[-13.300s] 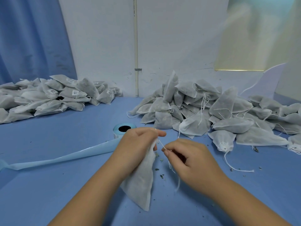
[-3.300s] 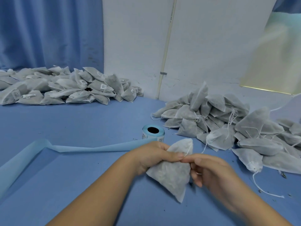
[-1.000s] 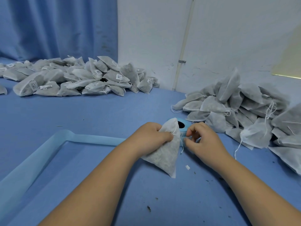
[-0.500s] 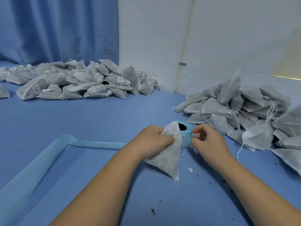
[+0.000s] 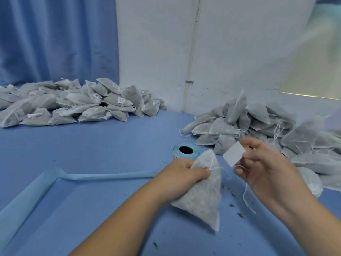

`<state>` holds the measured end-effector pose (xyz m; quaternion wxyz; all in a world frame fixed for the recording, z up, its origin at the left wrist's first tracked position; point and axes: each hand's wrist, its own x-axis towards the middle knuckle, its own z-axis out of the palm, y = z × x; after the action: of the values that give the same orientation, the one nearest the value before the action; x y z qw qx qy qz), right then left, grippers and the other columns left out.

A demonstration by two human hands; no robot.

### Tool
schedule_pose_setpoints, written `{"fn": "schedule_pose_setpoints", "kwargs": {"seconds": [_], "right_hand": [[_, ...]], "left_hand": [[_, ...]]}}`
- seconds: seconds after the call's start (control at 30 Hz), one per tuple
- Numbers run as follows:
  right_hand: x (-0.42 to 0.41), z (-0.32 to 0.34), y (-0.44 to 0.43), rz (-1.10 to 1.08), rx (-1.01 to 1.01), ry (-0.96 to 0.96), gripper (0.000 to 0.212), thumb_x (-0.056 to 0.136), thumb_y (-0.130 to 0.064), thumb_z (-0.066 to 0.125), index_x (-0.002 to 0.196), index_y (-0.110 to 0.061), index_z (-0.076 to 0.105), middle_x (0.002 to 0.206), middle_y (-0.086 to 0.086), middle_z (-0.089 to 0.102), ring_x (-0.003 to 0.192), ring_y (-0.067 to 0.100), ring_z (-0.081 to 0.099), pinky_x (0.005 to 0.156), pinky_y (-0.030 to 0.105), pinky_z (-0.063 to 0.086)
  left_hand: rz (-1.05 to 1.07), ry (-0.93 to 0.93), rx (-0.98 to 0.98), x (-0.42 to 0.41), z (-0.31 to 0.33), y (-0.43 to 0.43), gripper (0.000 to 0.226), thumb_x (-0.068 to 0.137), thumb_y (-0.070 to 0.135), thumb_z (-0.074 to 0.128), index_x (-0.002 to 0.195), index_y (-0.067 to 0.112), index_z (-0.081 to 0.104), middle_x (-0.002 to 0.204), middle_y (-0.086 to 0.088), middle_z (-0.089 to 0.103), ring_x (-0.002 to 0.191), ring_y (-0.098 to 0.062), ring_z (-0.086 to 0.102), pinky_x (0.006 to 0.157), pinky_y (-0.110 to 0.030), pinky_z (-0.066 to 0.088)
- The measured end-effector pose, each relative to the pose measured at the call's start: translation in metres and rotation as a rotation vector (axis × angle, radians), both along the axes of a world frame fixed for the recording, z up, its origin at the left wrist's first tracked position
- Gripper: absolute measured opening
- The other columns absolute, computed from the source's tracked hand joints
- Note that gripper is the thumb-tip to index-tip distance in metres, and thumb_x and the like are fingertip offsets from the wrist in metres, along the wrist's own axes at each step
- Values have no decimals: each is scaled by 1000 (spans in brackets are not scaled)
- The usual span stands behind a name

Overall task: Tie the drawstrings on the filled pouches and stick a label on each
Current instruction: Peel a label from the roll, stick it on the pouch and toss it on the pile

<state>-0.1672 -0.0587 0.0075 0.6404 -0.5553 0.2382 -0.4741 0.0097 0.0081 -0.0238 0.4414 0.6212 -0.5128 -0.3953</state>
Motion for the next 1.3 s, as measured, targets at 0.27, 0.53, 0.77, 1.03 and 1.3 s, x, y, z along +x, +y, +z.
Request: {"fn": "schedule_pose_setpoints", "kwargs": {"seconds": [0.27, 0.53, 0.77, 1.03, 1.3], "right_hand": [[-16, -16, 19, 68, 117, -70, 25, 72, 1, 54, 96, -5, 63, 73, 11, 63, 63, 17, 58, 55, 26, 51], [-45, -15, -9, -330, 172, -116, 18, 87, 3, 48, 90, -9, 62, 55, -3, 60, 52, 11, 59, 53, 24, 49], [-48, -6, -1, -168, 150, -235, 21, 84, 2, 45, 91, -9, 61, 65, 4, 60, 55, 13, 55, 53, 25, 45], [-20, -22, 21, 68, 180, -49, 25, 84, 6, 42, 99, 4, 61, 66, 11, 57, 62, 17, 56, 63, 34, 56], [-22, -24, 20, -63, 106, 50, 20, 85, 6, 48, 90, -4, 64, 71, 11, 66, 63, 18, 63, 67, 32, 56]], "left_hand": [[-110, 32, 91, -43, -13, 5, 16, 80, 38, 66, 74, 23, 67, 71, 8, 66, 64, -9, 61, 62, -21, 45], [-92, -33, 158, -42, -12, 5, 40, 68, 49, 63, 89, 16, 72, 87, -1, 77, 80, -20, 74, 77, -33, 54], [-72, -40, 187, -44, -9, 7, 20, 77, 44, 68, 73, 24, 71, 73, 4, 73, 63, -11, 67, 65, -24, 49], [-83, -6, 195, -51, -6, 12, 40, 72, 42, 71, 89, 6, 68, 79, -3, 70, 71, -15, 63, 71, -30, 47], [-215, 245, 198, -48, -1, 15, 18, 69, 22, 66, 82, 16, 76, 89, -9, 73, 80, -21, 68, 76, -31, 51]]}}
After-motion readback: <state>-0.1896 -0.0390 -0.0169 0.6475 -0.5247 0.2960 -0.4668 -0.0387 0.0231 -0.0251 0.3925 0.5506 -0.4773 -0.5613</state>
